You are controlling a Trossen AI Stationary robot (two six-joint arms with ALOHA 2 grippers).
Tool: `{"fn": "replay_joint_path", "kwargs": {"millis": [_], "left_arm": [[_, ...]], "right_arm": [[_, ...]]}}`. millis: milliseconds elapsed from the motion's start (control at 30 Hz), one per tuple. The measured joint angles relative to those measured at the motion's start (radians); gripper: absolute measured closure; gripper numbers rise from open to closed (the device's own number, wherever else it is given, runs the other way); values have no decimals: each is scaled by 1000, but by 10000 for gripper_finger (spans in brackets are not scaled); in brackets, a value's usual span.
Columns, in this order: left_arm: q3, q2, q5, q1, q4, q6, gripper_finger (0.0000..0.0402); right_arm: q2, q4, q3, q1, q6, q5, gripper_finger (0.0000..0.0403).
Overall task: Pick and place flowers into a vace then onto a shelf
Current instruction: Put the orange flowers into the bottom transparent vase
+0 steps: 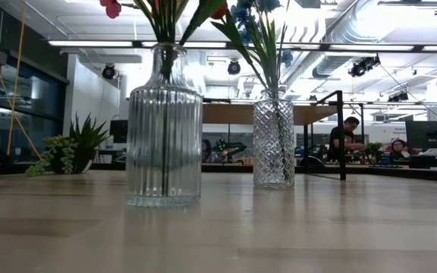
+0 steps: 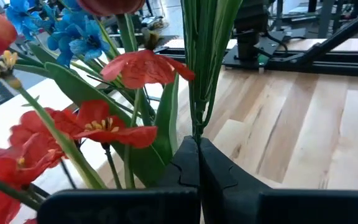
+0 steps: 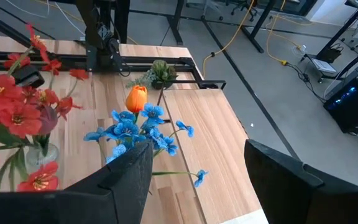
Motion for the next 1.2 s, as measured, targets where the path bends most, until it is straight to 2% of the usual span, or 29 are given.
{"fn": "replay_joint_path", "kwargs": {"millis": [400, 600, 1200], "left_arm": [[0, 0, 0, -62, -41, -58, 377], [0, 0, 19, -66, -104, -134, 377], [-61, 0, 43, -68, -96, -209, 372]], "right_arm": [[21, 14, 0, 0, 0, -6, 158], [48, 14, 0, 0, -1, -7, 158], [85, 14, 0, 0, -28, 26, 158]]}}
